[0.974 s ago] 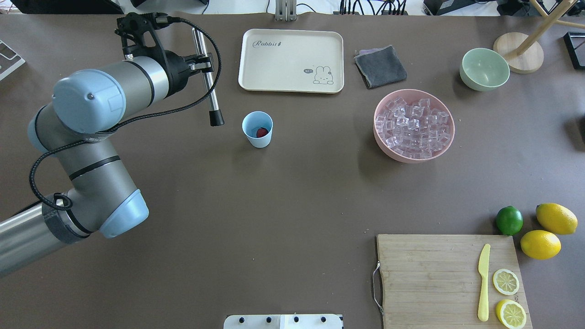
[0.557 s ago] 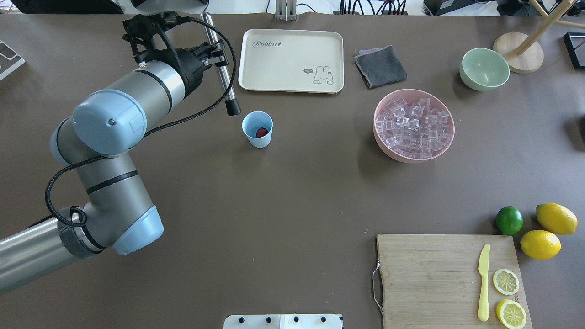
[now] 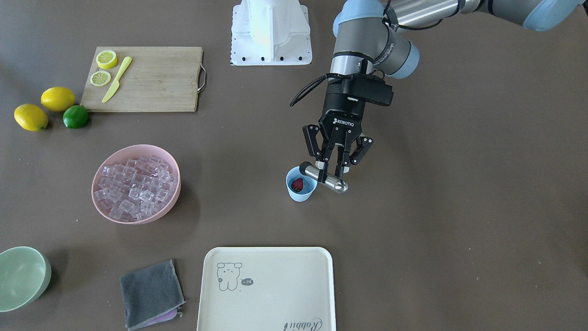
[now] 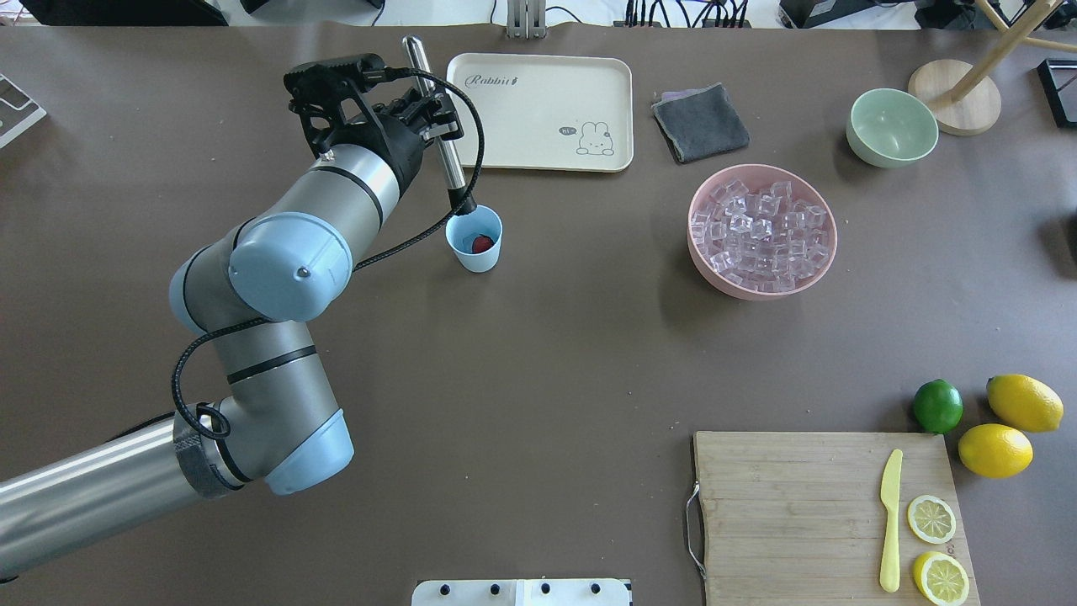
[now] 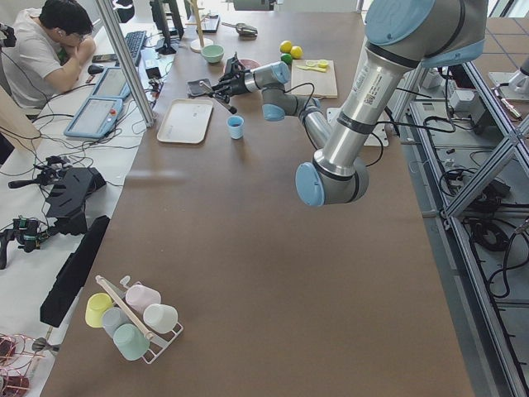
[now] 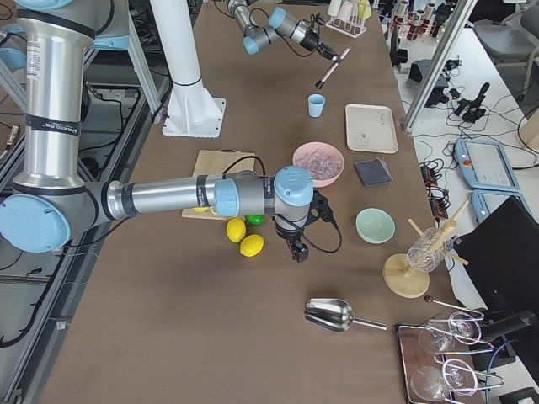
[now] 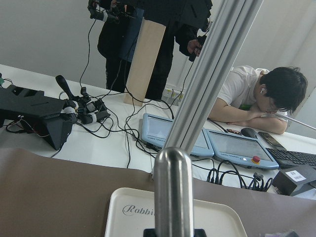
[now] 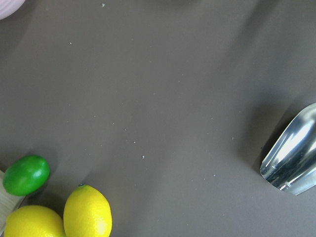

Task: Mash ice and strawberries in cup
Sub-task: 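Press the muddler down into the cup repeatedly with the left gripper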

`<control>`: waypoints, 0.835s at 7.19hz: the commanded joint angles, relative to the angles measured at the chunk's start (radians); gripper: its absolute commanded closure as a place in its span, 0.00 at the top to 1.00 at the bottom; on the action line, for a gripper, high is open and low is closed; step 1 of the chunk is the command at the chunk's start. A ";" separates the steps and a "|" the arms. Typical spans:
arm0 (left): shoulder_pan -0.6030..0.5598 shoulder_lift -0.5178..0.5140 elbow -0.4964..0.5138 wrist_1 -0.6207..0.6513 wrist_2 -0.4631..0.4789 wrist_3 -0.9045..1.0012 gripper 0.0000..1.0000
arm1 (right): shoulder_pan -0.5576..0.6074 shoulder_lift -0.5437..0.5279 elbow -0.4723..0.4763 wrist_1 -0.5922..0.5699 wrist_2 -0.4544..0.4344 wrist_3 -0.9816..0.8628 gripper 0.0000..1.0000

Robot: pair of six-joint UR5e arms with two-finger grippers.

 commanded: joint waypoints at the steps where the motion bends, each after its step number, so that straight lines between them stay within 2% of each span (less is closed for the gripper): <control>1: 0.012 -0.003 0.037 0.001 0.016 0.000 0.00 | 0.000 0.000 -0.001 0.001 0.001 -0.001 0.99; 2: 0.016 -0.008 0.074 -0.002 0.017 -0.001 0.00 | 0.000 0.000 -0.001 -0.001 0.001 0.001 0.99; 6: 0.038 -0.009 0.116 -0.011 0.025 -0.004 0.00 | 0.000 0.000 -0.002 -0.001 0.002 0.002 0.99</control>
